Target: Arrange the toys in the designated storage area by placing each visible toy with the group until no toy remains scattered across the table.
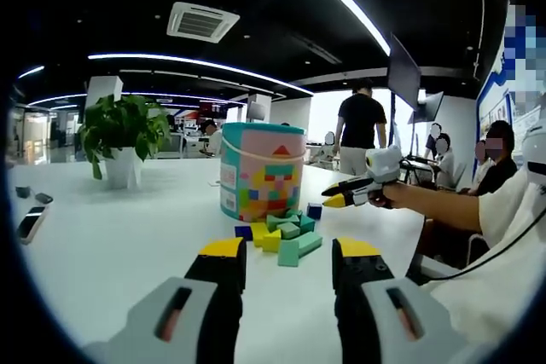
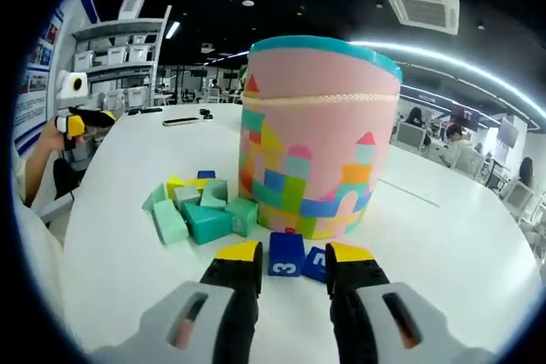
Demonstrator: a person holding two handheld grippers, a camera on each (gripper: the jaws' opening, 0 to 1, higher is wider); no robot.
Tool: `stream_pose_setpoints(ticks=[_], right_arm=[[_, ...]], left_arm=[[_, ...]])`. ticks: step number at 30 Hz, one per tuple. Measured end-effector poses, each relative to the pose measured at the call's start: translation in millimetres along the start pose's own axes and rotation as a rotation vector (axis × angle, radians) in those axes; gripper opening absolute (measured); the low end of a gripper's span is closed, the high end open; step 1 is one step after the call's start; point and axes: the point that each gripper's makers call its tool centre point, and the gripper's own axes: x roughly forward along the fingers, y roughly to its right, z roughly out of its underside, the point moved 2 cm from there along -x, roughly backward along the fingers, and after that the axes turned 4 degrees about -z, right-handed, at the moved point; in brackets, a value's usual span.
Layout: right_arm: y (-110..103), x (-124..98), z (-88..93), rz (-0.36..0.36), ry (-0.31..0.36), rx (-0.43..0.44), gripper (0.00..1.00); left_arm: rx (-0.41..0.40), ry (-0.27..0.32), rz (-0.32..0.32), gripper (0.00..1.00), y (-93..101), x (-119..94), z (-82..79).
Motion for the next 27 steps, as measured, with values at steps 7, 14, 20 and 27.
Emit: stream_pose_setpoints(ticks=[7,14,20,27], right_arm=[[-5,12,6.4,-0.040,-0.039,-0.001,0.30],[-9,18,14.5,-0.017,-0.052,0.016,0.21],[-10,24,20.1,-0.008,-0.057,0.046,0.25],[-12,30,25.3,-0.007,-0.058,0.087,0.21]], left_arm=[[-0.005,0.003,0.003,0.41,0.3,0,-0.4],[0.003,0.016,-0.004,0.41,1.4,-2,-5.9],[0.008,0.015,0.001,0.41,4.9,-3,-6.4],[0.010,0.024,-0.002,0.41,5.1,-6,-9.4]])
